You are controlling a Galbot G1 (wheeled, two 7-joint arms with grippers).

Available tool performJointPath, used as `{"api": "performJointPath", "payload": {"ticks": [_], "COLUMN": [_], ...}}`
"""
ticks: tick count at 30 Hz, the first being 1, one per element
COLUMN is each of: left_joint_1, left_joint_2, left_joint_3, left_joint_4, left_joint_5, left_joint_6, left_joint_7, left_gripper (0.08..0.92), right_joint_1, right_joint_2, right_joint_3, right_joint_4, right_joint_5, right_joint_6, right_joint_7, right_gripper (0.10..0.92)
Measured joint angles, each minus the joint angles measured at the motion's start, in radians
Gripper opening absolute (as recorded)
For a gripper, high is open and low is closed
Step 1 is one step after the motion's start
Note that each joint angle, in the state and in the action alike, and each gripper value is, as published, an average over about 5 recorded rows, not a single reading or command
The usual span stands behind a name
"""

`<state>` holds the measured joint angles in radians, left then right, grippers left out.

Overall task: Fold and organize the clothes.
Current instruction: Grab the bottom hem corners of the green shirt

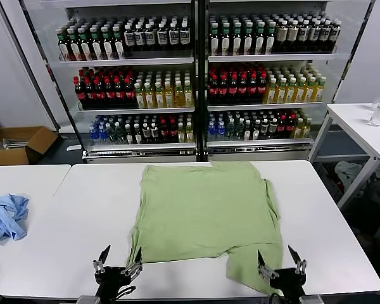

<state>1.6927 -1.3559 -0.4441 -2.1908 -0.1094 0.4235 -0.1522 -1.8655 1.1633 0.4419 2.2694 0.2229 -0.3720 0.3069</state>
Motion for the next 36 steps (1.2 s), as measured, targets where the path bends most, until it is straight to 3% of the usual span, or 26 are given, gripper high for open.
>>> {"api": "performJointPath", "payload": {"ticks": [8,14,36], "left_joint_1": [-0.048,-0.07,-0.053], "left_joint_2": [0.004,0.007,0.037], "left_joint_3": [0.02,0.028,0.017], "left_joint_4": [0.051,0.078,0.069], "left_joint_5": [-0.023,-0.043,-0.178], "left_joint_6": [0.065,0.086,0.069], "left_joint_7": [-0.01,-0.026,-0.002], "left_gripper": [0.821,0.724,0.104], "right_joint_1": [-0.01,-0.015,-0.024], "right_joint_2": [0.008,0.016,-0.001], "right_joint_3": [-0.012,-0.024,-0.008], "right_joint_4": [-0.021,-0.03,-0.005], "right_joint_5": [0.014,0.045,0.135], "right_joint_6": [-0.016,-0.03,-0.024], "right_joint_7": [0.011,0.013,-0.024], "right_gripper": [0.823,0.784,0.157]}}
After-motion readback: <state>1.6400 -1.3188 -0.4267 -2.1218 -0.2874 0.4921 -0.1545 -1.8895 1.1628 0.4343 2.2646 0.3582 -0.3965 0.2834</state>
